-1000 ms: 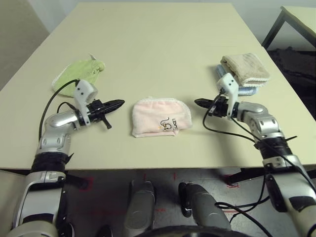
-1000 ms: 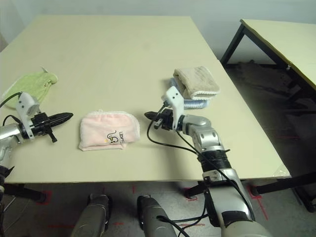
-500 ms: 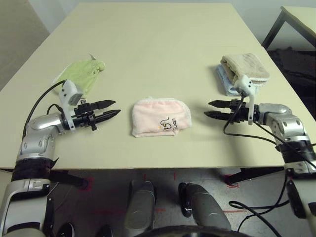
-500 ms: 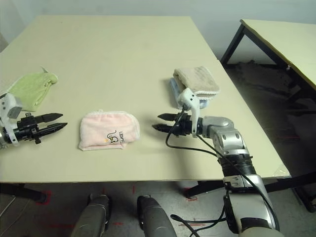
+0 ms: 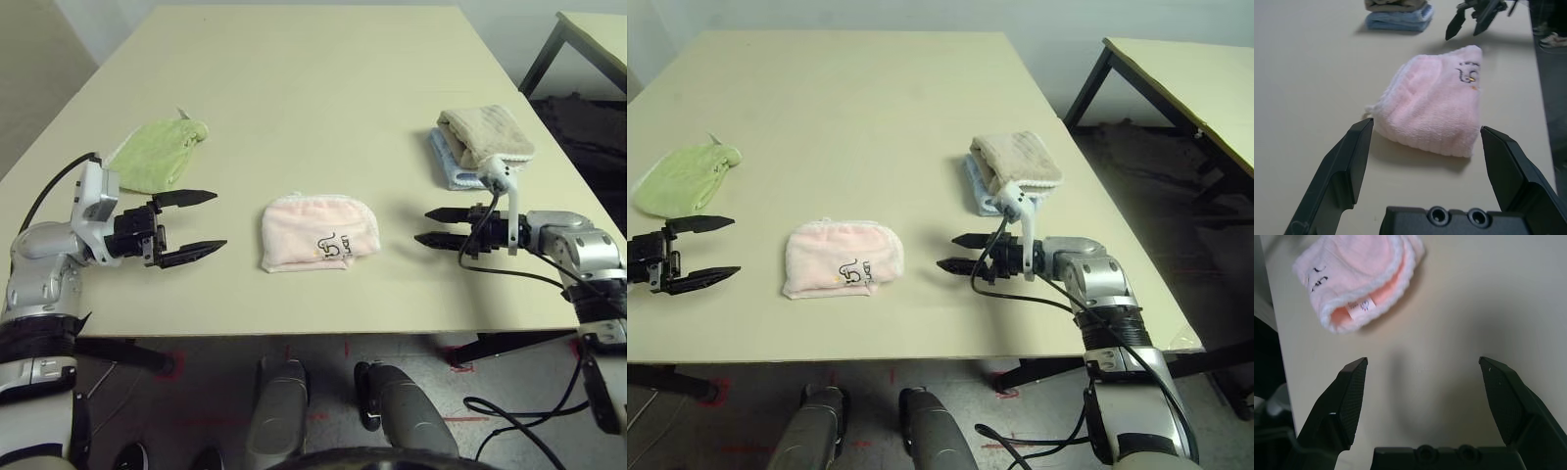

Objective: Fold the towel and set it aside.

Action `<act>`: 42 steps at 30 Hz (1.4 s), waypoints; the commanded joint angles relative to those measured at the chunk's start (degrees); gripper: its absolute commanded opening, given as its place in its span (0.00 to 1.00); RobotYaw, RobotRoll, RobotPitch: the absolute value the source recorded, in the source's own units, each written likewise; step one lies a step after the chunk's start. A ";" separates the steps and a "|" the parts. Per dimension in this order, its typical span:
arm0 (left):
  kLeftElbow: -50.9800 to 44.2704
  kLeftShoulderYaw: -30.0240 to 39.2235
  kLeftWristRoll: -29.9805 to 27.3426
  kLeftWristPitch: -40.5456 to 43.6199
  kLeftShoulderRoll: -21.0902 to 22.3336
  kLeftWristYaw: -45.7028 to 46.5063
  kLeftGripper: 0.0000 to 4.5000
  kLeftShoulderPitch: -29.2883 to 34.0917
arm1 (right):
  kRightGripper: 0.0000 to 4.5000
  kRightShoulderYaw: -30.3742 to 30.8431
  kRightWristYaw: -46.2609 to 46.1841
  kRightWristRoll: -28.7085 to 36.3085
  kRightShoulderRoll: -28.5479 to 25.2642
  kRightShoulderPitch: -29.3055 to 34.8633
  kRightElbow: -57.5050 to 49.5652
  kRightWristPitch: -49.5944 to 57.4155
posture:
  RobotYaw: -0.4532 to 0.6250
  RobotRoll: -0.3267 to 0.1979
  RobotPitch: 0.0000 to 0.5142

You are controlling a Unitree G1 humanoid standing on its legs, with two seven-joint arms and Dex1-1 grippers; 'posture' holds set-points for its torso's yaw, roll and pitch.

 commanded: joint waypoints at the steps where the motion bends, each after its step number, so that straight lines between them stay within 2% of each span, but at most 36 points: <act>1: 0.93 0.74 -0.21 -0.39 0.86 -0.81 0.99 -0.53 | 1.00 -0.69 -0.43 1.72 -0.90 -1.05 0.61 6.02 | 0.48 0.62 0.30; 3: 0.99 0.79 -0.24 -0.46 0.89 -0.82 0.99 -0.60 | 1.00 -0.98 -0.58 2.98 -1.18 -1.99 1.07 10.36 | 0.48 0.62 0.30; 7: 0.21 0.70 -0.32 -0.60 0.75 -0.93 0.99 -0.17 | 1.00 -1.56 -0.06 7.80 -1.97 -4.20 1.96 25.53 | 0.48 0.62 0.30; 10: 0.10 0.66 -0.21 -0.45 0.74 -0.63 0.99 -0.03 | 1.00 -1.35 -0.60 8.48 -2.39 -5.15 2.51 27.79 | 0.49 0.62 0.29; 12: 0.00 0.38 0.16 1.31 1.02 0.51 0.99 0.33 | 1.00 -1.62 -1.18 7.45 -2.24 -5.36 2.70 23.53 | 0.49 0.62 0.29; 14: -0.19 -0.36 0.55 7.63 1.66 3.91 0.99 0.74 | 1.00 -1.61 -0.82 4.63 -2.02 -4.70 2.29 11.83 | 0.49 0.62 0.29; 17: -2.14 -1.96 -0.99 24.53 3.79 8.22 0.99 2.29 | 1.00 -2.17 3.13 1.03 -1.13 -2.68 1.72 -12.06 | 0.49 0.62 0.29; 20: -4.48 -3.00 -3.04 38.63 5.79 10.36 0.99 3.28 | 1.00 -3.95 5.94 0.15 0.32 -1.22 1.83 -29.13 | 0.48 0.62 0.29; 23: -5.87 -3.87 -5.22 50.13 6.28 12.63 0.99 1.59 | 1.00 -4.62 10.96 0.60 0.72 0.39 2.23 -40.59 | 0.48 0.62 0.29; 27: -5.20 -2.86 -7.43 63.01 3.52 20.75 0.99 -4.51 | 1.00 -4.68 16.27 0.20 0.00 1.76 4.20 -52.36 | 0.48 0.62 0.29; 31: -1.83 -5.73 -7.52 79.51 2.67 26.92 0.99 -10.75 | 1.00 -4.55 17.78 -0.33 -0.88 2.08 4.85 -57.85 | 0.47 0.62 0.29; 33: 0.86 -6.20 -9.59 89.41 2.09 27.35 0.99 -13.98 | 1.00 -4.73 17.13 -0.05 -1.02 2.03 4.50 -58.11 | 0.46 0.62 0.29; 35: 3.63 -5.85 -10.65 95.75 1.10 28.18 0.99 -16.75 | 1.00 -4.71 16.46 0.05 -1.18 2.19 4.02 -57.90 | 0.44 0.62 0.29; 38: 7.89 -6.86 -10.48 99.64 -0.24 31.13 0.99 -19.97 | 1.00 -4.58 15.82 0.07 -1.57 3.17 2.85 -57.74 | 0.43 0.62 0.29; 42: 12.27 -10.64 -12.19 99.91 -1.32 33.55 0.99 -21.66 | 1.00 -4.46 14.40 -0.35 -2.29 4.85 0.87 -57.55 | 0.43 0.62 0.29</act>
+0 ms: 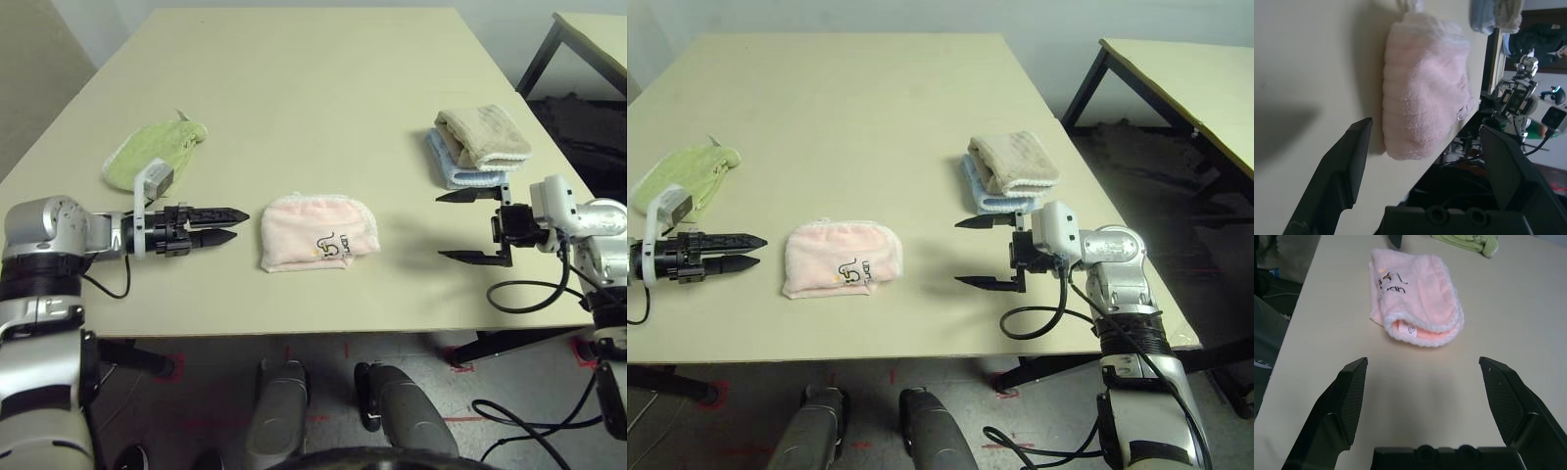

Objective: Fold the towel and set it aside.

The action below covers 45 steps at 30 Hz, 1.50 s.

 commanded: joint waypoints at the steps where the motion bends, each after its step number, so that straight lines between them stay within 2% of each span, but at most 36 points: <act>1: 3.67 -2.25 -0.85 0.77 -1.50 2.98 0.99 -0.80 | 1.00 0.00 -1.11 -0.73 -1.01 1.59 -2.61 0.25 | 0.42 0.62 0.29; 9: 13.58 2.48 3.99 -2.35 -8.24 10.65 0.99 -4.53 | 1.00 1.07 -2.83 -1.20 -1.61 3.05 -5.98 1.58 | 0.42 0.62 0.30; 16: 18.54 4.44 6.11 -3.82 -12.03 13.31 0.99 -7.94 | 1.00 1.17 -3.49 -1.08 -1.71 3.18 -7.05 2.89 | 0.42 0.62 0.31; 22: 19.21 3.60 6.45 -2.29 -15.72 12.89 0.99 -10.06 | 1.00 1.19 -3.81 -1.09 -1.55 3.06 -6.73 3.89 | 0.43 0.62 0.31; 29: 16.35 -0.18 6.17 0.36 -17.30 11.37 0.99 -9.03 | 1.00 1.15 -4.46 -1.17 -1.32 3.10 -6.99 4.21 | 0.42 0.62 0.31; 30: 16.14 -0.66 6.15 0.46 -17.40 11.08 0.91 -8.98 | 1.00 1.14 -4.53 -1.21 -1.27 3.14 -6.99 4.23 | 0.42 0.62 0.31; 31: 16.00 -1.05 6.12 0.52 -17.42 10.79 0.87 -8.95 | 1.00 1.15 -4.60 -1.26 -1.22 3.17 -7.00 4.25 | 0.42 0.62 0.31; 32: 15.70 -2.03 5.90 0.64 -17.31 10.24 0.80 -8.86 | 1.00 1.13 -4.67 -1.31 -1.18 3.21 -6.99 4.23 | 0.42 0.62 0.31; 37: 13.88 -9.39 3.49 0.77 -16.01 6.09 0.43 -8.12 | 1.00 0.96 -5.00 -1.48 -1.18 3.27 -6.76 4.14 | 0.41 0.62 0.31; 42: 14.15 -10.82 2.81 0.77 -15.21 4.18 0.05 -8.57 | 1.00 0.79 -5.26 -1.54 -1.30 3.52 -6.51 4.24 | 0.41 0.62 0.31; 43: 14.24 -10.41 2.82 0.77 -15.10 4.02 0.00 -8.85 | 1.00 0.78 -5.33 -1.52 -1.31 3.67 -6.58 4.34 | 0.41 0.62 0.31; 45: 14.10 -9.36 3.30 -0.24 -14.94 3.88 0.00 -9.29 | 1.00 0.82 -5.46 -1.51 -1.25 3.93 -6.72 4.42 | 0.41 0.62 0.31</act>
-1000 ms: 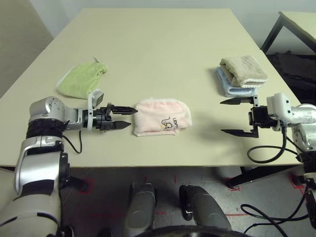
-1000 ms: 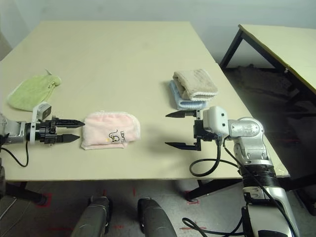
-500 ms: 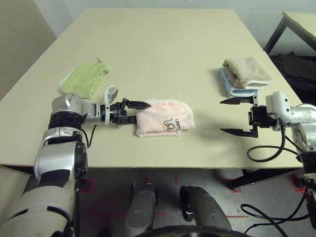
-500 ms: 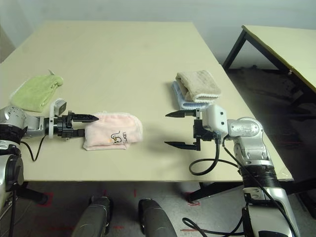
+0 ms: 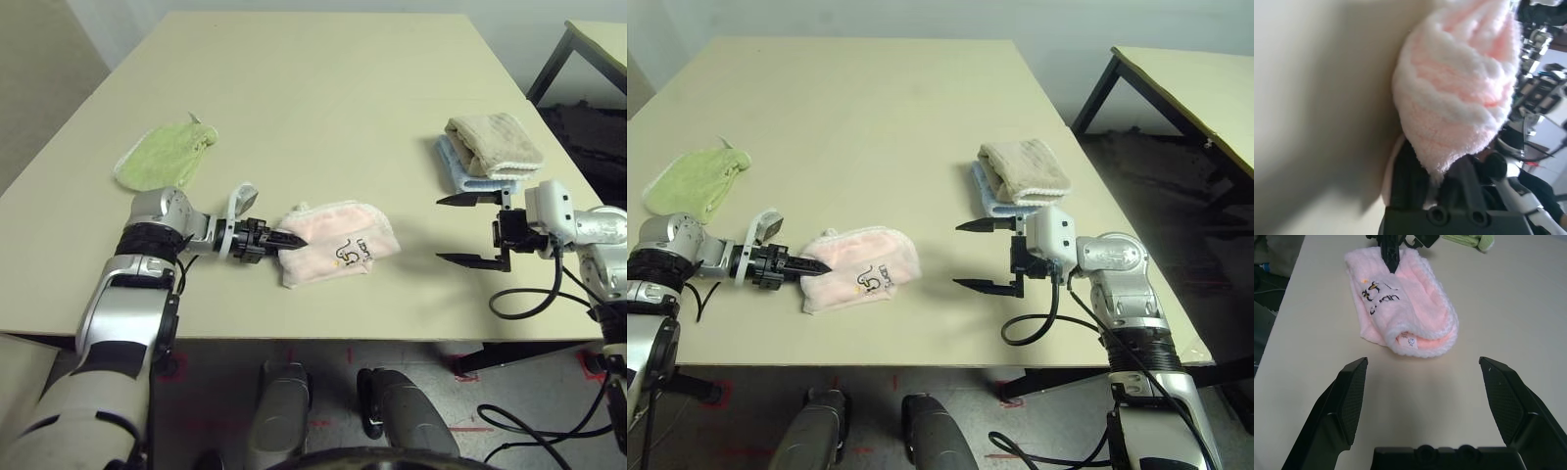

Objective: Fold the towel and set it aside.

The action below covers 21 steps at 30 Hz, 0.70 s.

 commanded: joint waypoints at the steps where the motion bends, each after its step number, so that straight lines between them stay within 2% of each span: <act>1: 0.05 0.98 1.12 -1.57 0.59 0.06 0.00 -0.26 | 1.00 0.50 -0.30 -0.37 -0.13 1.11 -0.63 0.31 | 0.41 0.62 0.31; 6: -7.28 -0.25 -0.15 -3.34 4.18 -3.24 0.00 -2.10 | 1.00 0.47 -1.30 0.25 0.45 2.01 -1.27 1.94 | 0.42 0.62 0.30; 10: -10.69 0.46 -0.07 -5.84 7.16 -5.17 0.00 -4.18 | 1.00 -0.06 -4.04 2.84 1.97 3.28 -3.81 8.90 | 0.43 0.62 0.30; 17: -9.79 6.72 -0.32 -9.05 10.42 -5.47 0.00 -10.73 | 1.00 0.33 -4.52 3.33 2.99 5.08 -6.20 12.60 | 0.45 0.62 0.29; 21: -5.48 10.64 1.65 -15.20 11.66 -4.02 0.00 -15.53 | 1.00 0.45 -4.52 3.25 3.63 4.81 -6.04 13.48 | 0.46 0.62 0.28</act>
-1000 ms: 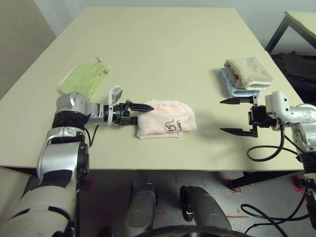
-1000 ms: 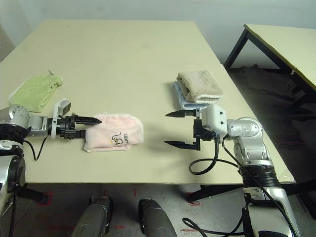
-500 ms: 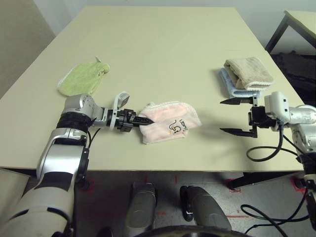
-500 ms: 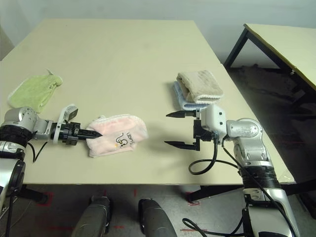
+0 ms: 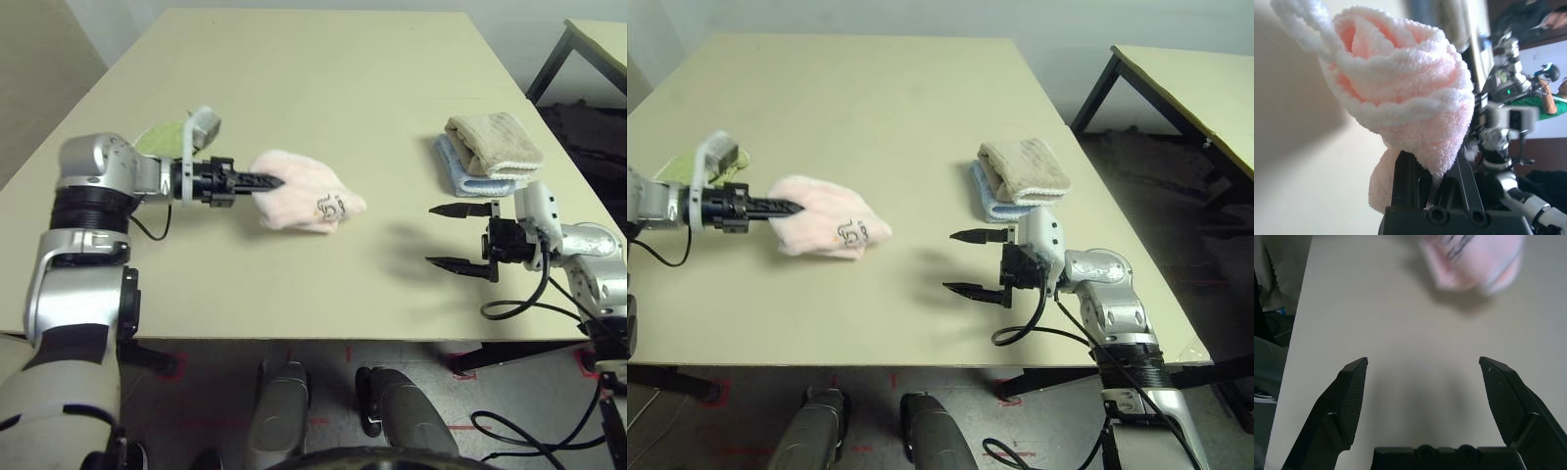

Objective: Fold the towel and set it aside.

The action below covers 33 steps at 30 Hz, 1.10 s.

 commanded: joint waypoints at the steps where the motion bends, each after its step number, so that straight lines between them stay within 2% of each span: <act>1: 5.05 3.60 2.43 -6.58 1.67 2.02 0.00 -4.25 | 1.00 0.52 0.01 0.39 0.53 0.09 -0.41 0.96 | 0.46 0.62 0.28; 5: 13.74 6.96 6.09 -17.52 3.71 5.60 0.00 -8.75 | 1.00 0.22 0.01 0.39 0.83 -1.03 0.32 1.43 | 0.47 0.62 0.28; 8: 18.61 8.75 8.45 -25.15 5.12 7.94 0.00 -9.77 | 1.00 -0.14 -0.16 0.38 0.88 -1.36 0.62 1.76 | 0.47 0.62 0.28; 12: 24.85 13.29 10.14 -37.02 6.79 13.69 0.00 -8.98 | 1.00 -0.31 -0.27 0.38 0.76 -1.23 0.58 1.92 | 0.47 0.62 0.28; 17: 28.97 17.80 10.56 -46.71 7.53 18.51 0.00 -6.11 | 1.00 -0.26 -0.53 0.31 0.85 -1.45 0.79 2.18 | 0.47 0.62 0.28; 23: 31.22 21.23 10.68 -54.00 5.71 20.48 0.00 -3.02 | 1.00 0.02 -0.80 0.28 1.40 -2.10 1.44 2.72 | 0.49 0.62 0.28; 33: 33.67 22.54 12.53 -59.56 5.71 22.06 0.00 -4.94 | 1.00 -0.48 -0.74 0.48 0.90 -1.63 0.51 3.86 | 0.49 0.62 0.29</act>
